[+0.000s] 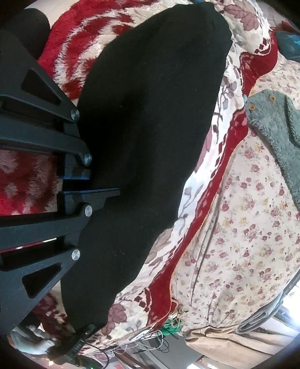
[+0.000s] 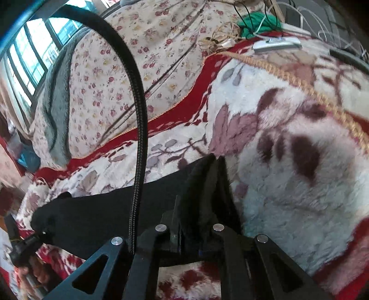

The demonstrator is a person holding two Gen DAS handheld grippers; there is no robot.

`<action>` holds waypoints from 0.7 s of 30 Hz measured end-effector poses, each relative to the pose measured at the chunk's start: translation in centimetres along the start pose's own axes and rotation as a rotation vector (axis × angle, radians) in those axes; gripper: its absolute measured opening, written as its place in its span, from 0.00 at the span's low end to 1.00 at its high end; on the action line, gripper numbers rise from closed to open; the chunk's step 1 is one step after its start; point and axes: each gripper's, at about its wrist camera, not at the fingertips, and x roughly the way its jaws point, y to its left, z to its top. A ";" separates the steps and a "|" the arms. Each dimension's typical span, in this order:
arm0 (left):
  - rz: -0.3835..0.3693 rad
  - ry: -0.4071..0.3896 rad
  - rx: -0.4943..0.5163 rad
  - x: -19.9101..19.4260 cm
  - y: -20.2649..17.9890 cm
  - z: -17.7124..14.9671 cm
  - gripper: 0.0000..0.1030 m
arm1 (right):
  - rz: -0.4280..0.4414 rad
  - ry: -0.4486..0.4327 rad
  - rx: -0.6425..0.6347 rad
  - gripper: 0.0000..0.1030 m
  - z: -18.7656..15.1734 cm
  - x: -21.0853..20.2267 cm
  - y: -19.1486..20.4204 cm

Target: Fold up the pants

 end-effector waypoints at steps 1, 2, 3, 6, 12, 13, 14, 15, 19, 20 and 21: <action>0.000 -0.001 0.004 0.0 -0.2 -0.3 0.05 | 0.002 -0.003 0.006 0.08 0.0 -0.1 -0.2; 0.002 -0.001 0.004 0.0 -0.3 -0.4 0.05 | -0.002 -0.009 0.010 0.08 0.0 -0.2 -0.4; 0.004 -0.002 0.000 0.1 -0.3 -0.6 0.05 | -0.018 -0.006 0.004 0.08 -0.1 0.0 -0.3; 0.007 -0.001 -0.003 0.4 -0.2 -0.8 0.05 | -0.068 0.031 -0.035 0.08 -0.2 1.1 0.4; -0.012 0.023 -0.062 -2.4 1.9 0.1 0.30 | 0.036 0.030 0.040 0.29 0.4 -0.9 -0.2; -0.012 0.006 -0.069 -3.3 2.5 0.3 0.34 | 0.038 0.013 0.044 0.36 0.4 -1.6 -0.1; -0.009 -0.009 -0.077 -4.1 3.1 0.6 0.37 | 0.035 -0.002 0.031 0.39 0.5 -2.1 0.4; 0.000 -0.029 -0.095 -5.1 4.1 0.9 0.39 | 0.038 -0.025 0.001 0.41 0.4 -2.8 1.3; 0.020 -0.069 -0.173 -7.2 7.6 2.0 0.60 | 0.223 -0.037 -0.083 0.42 0.1 -3.6 5.6; 0.025 -0.079 -0.189 -7.6 8.5 2.3 0.60 | 0.297 -0.025 -0.114 0.42 -0.3 -3.3 7.3; 0.033 -0.081 -0.196 -7.6 9.1 2.5 0.60 | 0.344 -0.016 -0.142 0.42 -0.6 -3.0 8.7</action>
